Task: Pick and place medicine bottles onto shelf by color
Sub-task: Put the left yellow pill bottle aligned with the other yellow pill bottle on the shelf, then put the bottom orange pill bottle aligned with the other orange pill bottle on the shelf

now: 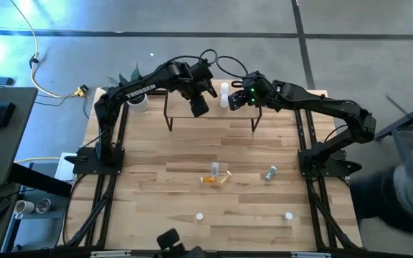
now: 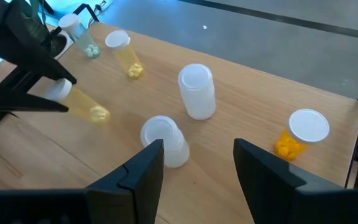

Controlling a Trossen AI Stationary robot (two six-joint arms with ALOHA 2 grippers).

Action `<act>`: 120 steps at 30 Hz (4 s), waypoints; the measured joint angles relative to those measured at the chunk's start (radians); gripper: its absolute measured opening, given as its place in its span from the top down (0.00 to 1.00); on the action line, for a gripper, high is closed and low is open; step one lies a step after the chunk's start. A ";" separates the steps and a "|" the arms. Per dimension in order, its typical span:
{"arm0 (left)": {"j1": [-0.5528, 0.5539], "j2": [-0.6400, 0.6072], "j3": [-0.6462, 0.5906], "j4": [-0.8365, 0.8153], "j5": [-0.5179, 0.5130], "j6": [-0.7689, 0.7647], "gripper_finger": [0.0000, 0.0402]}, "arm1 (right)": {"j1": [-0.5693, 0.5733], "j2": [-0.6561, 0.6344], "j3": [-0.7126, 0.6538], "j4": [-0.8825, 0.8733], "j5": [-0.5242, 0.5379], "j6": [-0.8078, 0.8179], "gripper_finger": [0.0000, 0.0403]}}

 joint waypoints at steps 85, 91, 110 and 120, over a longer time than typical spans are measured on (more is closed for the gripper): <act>0.004 0.005 0.165 -0.099 -0.078 0.094 0.62 | 0.001 0.000 0.000 -0.011 -0.019 0.006 0.54; 0.004 -0.003 0.212 -0.211 -0.014 0.140 0.62 | 0.001 0.000 0.000 -0.006 -0.052 0.002 0.54; 0.001 -0.231 -0.016 -0.080 0.204 0.101 0.62 | 0.107 0.000 0.000 -0.006 -0.061 -0.061 0.54; -0.009 -0.518 -0.498 0.221 0.205 -0.010 0.62 | 0.164 0.000 0.000 -0.006 -0.150 -0.094 0.54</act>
